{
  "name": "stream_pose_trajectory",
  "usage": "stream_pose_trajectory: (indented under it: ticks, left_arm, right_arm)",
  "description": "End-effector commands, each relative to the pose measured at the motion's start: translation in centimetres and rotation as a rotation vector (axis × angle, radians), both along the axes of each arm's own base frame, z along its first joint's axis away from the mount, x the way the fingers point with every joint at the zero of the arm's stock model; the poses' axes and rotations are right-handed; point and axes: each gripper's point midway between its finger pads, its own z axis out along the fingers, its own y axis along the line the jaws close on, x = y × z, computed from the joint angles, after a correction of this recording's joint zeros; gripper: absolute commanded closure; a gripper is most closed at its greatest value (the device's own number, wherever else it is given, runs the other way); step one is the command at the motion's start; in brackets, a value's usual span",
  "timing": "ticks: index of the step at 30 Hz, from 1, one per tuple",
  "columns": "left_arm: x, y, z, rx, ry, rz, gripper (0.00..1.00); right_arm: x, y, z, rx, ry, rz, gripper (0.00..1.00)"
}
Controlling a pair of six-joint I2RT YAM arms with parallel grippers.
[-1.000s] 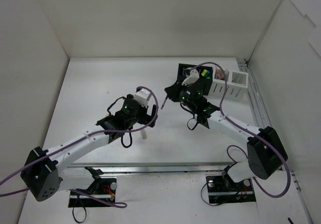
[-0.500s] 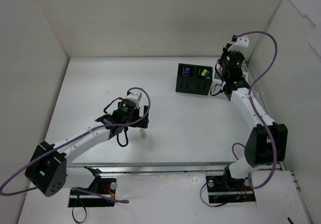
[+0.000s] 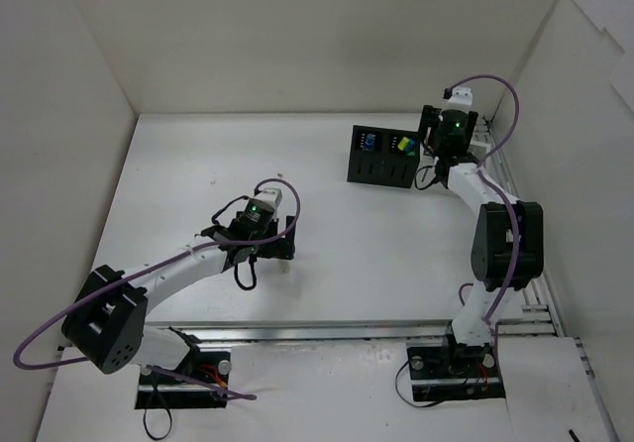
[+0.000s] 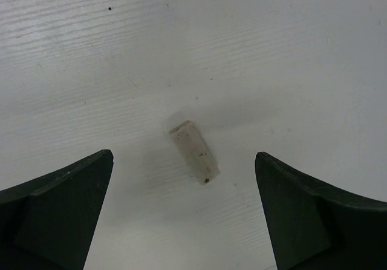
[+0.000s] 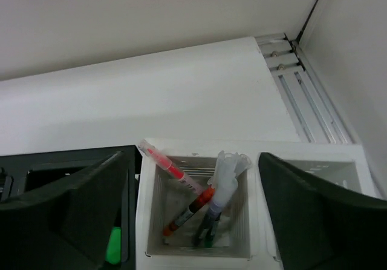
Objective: Sort the stationery into containers
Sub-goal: Place the pen in the storage box, then pick up the stationery from the center of the board.
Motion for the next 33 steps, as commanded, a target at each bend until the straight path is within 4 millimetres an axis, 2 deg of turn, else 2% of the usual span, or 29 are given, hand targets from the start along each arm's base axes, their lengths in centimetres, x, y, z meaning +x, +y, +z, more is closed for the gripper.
stream_pose_trajectory:
  ticks: [1,2,3,5,6,7,8,9,10,11,12,13,15,16,17,18,19,20,22,23,25,26,27,28,30,31,33]
  left_arm:
    - [0.8,-0.7,1.7,-0.047,-0.02,0.03,0.0]
    - [0.7,-0.6,1.4,-0.044,-0.012,0.032,0.01]
    - [0.6,-0.6,1.2,-0.044,-0.003,0.039,0.01]
    - [0.5,-0.6,0.8,-0.041,0.014,0.049,0.01]
    - [0.5,-0.6,0.7,-0.042,0.015,0.05,0.01]
    - [0.3,-0.6,0.5,-0.046,0.026,0.057,0.01]
    - [0.3,-0.6,0.6,-0.049,0.026,0.057,0.01]
    - [0.2,-0.4,0.6,-0.048,0.025,0.063,0.01]
    - [0.1,-0.4,1.3,-0.055,0.012,0.059,0.01]
    - [0.9,0.8,1.7,-0.011,-0.027,0.091,0.01]
    - [0.6,1.7,1.9,0.036,-0.031,0.086,0.01]
    - [1.5,2.8,3.5,0.068,-0.068,0.104,0.01]
    - [2.5,7.2,4.6,0.183,-0.077,0.237,0.01]
    - [3.2,8.0,6.1,0.181,-0.103,0.27,0.01]
    - [3.4,8.9,6.6,0.183,-0.109,0.294,0.0]
    - [4.0,10.2,7.2,0.168,-0.123,0.334,0.01]
    - [3.9,10.6,7.9,0.137,-0.135,0.342,0.01]
    - [4.1,11.1,8.2,0.115,-0.149,0.358,0.01]
    - [4.0,13.0,8.7,0.084,-0.167,0.415,0.01]
    - [3.9,13.7,8.6,0.082,-0.165,0.435,0.01]
    - [3.8,15.7,8.6,0.09,-0.171,0.481,0.01]
    - [4.2,16.5,8.7,0.097,-0.186,0.489,0.01]
    - [4.5,17.3,8.6,0.107,-0.194,0.495,0.01]
    - [4.7,18.1,8.1,0.08,-0.179,0.491,0.01]
    - [5.3,18.6,8.1,0.066,-0.19,0.456,0.01]
    - [5.4,17.8,8.0,0.026,-0.187,0.405,0.01]
    - [5.9,18.4,8.0,0.043,-0.208,0.403,0.01]
  right_arm:
    - [0.2,0.8,8.2,0.03,-0.207,0.04,0.07]
    - [-0.6,1.0,9.5,0.037,-0.228,0.045,0.02]
    - [-1.0,1.0,10.1,0.046,-0.235,0.049,0.02]
    - [-2.3,1.4,10.5,0.055,-0.216,0.06,0.02]
    - [-3.4,1.9,12.3,0.056,-0.241,0.073,0.02]
    - [-4.4,2.0,11.7,0.054,-0.208,0.076,0.02]
    - [-5.7,3.0,13.0,0.055,-0.222,0.098,0.02]
    - [-6.5,3.4,13.1,0.056,-0.207,0.107,0.02]
    - [-7.6,4.2,11.8,0.065,-0.141,0.125,0.02]
    - [-8.9,5.7,11.6,0.085,-0.125,0.161,0.02]
    - [-9.6,7.0,10.9,0.109,-0.097,0.19,0.02]
    - [-10.6,8.3,9.5,0.123,-0.04,0.232,0.02]
    - [-12.8,12.7,7.2,0.136,0.042,0.334,0.02]
    - [-13.4,13.9,6.2,0.133,0.07,0.359,0.02]
    - [-14.9,17.5,4.6,0.139,0.117,0.441,0.02]
    - [-15.8,19.5,3.6,0.143,0.152,0.49,0.02]
    - [-16.7,21.3,2.1,0.143,0.192,0.527,0.02]
    - [-18.4,24.9,0.2,0.142,0.249,0.608,0.02]
    - [-20.2,28.0,-1.8,0.137,0.314,0.669,0.02]
    - [-21.9,30.8,-3.8,0.134,0.37,0.72,0.02]
    - [-23.0,33.0,-5.1,0.129,0.401,0.732,0.02]
    - [-24.2,35.0,-6.9,0.115,0.444,0.757,0.02]
    - [-24.5,35.8,-7.3,0.102,0.443,0.752,0.02]
    - [-25.3,37.5,-8.6,0.086,0.464,0.771,0.02]
    - [-26.0,39.0,-9.8,0.05,0.481,0.791,0.02]
    - [-26.8,40.5,-10.7,0.028,0.496,0.819,0.02]
    - [-27.4,41.5,-11.4,0.014,0.503,0.827,0.02]
